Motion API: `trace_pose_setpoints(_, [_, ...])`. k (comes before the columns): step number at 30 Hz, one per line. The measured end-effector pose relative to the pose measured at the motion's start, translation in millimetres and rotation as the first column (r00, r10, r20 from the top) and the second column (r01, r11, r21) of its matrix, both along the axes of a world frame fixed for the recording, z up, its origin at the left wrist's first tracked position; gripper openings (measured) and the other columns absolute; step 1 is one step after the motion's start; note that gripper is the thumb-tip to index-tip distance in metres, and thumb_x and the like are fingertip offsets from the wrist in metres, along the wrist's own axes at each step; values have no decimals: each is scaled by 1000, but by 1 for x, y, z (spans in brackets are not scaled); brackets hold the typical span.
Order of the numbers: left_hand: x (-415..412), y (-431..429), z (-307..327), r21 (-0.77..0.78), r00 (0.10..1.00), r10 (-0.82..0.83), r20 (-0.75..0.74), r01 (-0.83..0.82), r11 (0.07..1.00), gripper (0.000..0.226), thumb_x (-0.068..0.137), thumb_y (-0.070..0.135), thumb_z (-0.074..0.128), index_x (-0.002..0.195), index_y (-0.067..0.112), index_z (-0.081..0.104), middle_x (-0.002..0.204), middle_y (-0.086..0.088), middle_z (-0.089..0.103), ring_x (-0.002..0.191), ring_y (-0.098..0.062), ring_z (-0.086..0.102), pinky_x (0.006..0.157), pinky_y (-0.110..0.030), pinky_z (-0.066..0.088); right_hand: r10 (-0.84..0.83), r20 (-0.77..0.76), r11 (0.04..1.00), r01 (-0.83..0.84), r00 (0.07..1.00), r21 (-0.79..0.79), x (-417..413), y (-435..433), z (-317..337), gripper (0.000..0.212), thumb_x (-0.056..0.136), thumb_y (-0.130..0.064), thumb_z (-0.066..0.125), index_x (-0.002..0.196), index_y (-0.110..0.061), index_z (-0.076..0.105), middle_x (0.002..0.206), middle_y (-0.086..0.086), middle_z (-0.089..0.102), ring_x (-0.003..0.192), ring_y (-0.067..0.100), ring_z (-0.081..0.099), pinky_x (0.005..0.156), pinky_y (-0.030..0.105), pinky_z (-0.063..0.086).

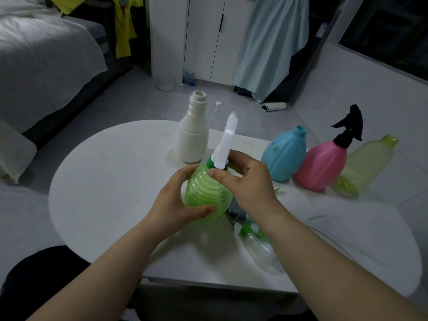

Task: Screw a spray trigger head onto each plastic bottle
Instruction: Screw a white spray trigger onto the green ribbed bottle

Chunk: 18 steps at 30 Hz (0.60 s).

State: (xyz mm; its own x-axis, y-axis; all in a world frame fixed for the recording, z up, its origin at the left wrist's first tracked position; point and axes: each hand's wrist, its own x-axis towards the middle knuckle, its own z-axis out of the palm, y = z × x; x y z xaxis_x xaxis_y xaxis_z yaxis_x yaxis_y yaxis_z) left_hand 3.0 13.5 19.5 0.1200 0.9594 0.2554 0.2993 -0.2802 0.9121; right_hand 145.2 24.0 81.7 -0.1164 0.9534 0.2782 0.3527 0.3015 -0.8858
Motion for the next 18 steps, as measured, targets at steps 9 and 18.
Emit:
trace_pose_setpoints(9, [5, -3, 0, -1, 999, 32, -12, -32, 999, 75, 56, 11, 80, 119, 26, 42, 112, 10, 49, 103, -6, 45, 74, 9, 29, -44, 33, 999, 45, 998, -26, 1, -6, 5, 35, 66, -19, 74, 100, -17, 65, 89, -14, 62, 90, 0, 58, 83, 17, 45])
trace_pose_setpoints(18, [-5, -7, -6, -17, 999, 34, 15, -34, 999, 68, 69, 21, 71, 114, 49, 29, 121, 17, 39, 115, -1, 35, 79, 8, 25, 65, 30, 995, -63, 997, -75, 12, 3, 18, 28, 73, -13, 67, 83, -36, 54, 89, -19, 59, 90, 0, 57, 76, 13, 46])
